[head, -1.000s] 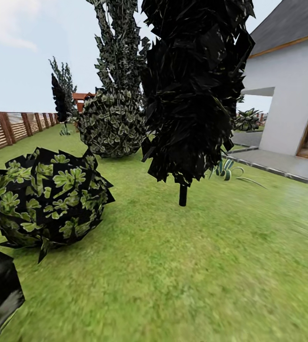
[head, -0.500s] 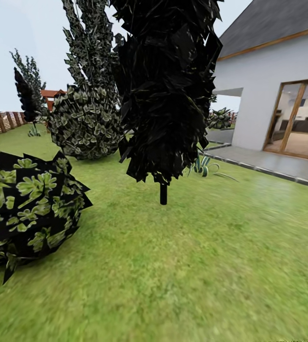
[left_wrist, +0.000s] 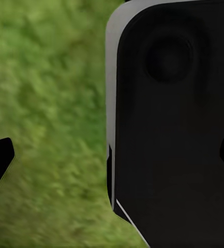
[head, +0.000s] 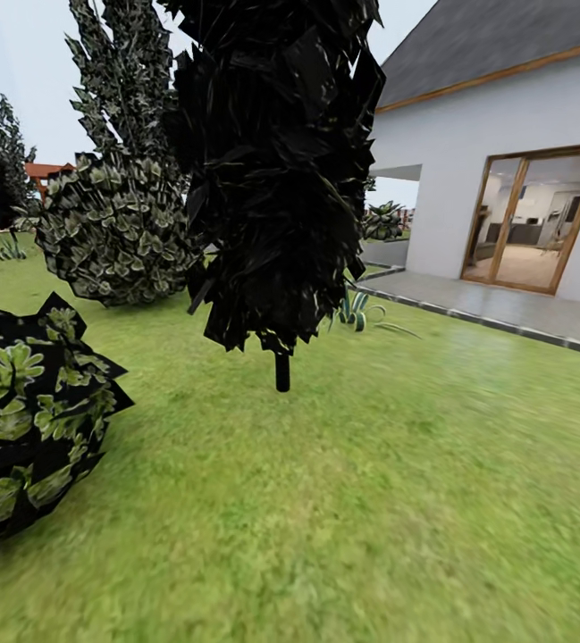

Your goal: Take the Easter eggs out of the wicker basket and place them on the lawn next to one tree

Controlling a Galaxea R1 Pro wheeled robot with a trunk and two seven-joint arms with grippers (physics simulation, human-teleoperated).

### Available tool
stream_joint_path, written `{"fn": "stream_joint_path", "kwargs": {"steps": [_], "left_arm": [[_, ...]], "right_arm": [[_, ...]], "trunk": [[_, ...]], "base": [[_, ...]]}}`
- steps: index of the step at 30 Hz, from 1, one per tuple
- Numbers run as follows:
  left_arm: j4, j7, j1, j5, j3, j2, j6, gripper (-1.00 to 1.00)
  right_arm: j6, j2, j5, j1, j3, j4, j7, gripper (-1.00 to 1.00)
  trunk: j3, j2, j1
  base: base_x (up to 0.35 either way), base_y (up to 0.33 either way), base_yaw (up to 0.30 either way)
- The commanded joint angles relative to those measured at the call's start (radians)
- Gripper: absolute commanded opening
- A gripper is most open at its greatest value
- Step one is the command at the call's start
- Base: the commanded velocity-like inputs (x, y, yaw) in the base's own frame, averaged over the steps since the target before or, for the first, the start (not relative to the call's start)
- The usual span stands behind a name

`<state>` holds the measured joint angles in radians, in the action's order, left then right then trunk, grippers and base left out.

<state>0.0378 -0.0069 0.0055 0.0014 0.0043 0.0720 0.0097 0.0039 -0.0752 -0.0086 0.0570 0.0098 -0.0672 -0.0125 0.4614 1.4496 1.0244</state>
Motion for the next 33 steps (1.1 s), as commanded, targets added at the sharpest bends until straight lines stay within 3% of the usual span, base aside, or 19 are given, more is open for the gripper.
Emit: {"fn": "stream_joint_path", "kwargs": {"steps": [1,7,20,33], "left_arm": [[0.002,-0.001,0.001,0.0,0.0,0.0,0.001,1.0],[0.002,-0.001,0.001,0.0,0.001,0.0,0.001,1.0],[0.002,0.0,0.001,0.0,0.0,0.0,0.001,1.0],[0.002,0.0,0.001,0.0,0.001,0.0,0.001,1.0]], "right_arm": [[0.001,0.0,0.001,0.001,0.003,-0.002,-0.001,1.0],[0.0,0.0,0.003,0.001,0.004,-0.002,-0.001,1.0],[0.0,0.0,-0.002,0.001,-0.001,-0.002,-0.001,1.0],[0.0,0.0,0.004,0.001,0.005,-0.002,-0.001,1.0]], "trunk": [[0.001,0.0,0.001],[0.002,0.0,0.001],[0.016,0.0,0.001],[0.018,0.0,0.001]], "base": [[0.333,0.0,-0.015],[0.333,0.0,-0.044],[0.333,0.0,-0.198],[0.333,0.0,-0.037]]}}
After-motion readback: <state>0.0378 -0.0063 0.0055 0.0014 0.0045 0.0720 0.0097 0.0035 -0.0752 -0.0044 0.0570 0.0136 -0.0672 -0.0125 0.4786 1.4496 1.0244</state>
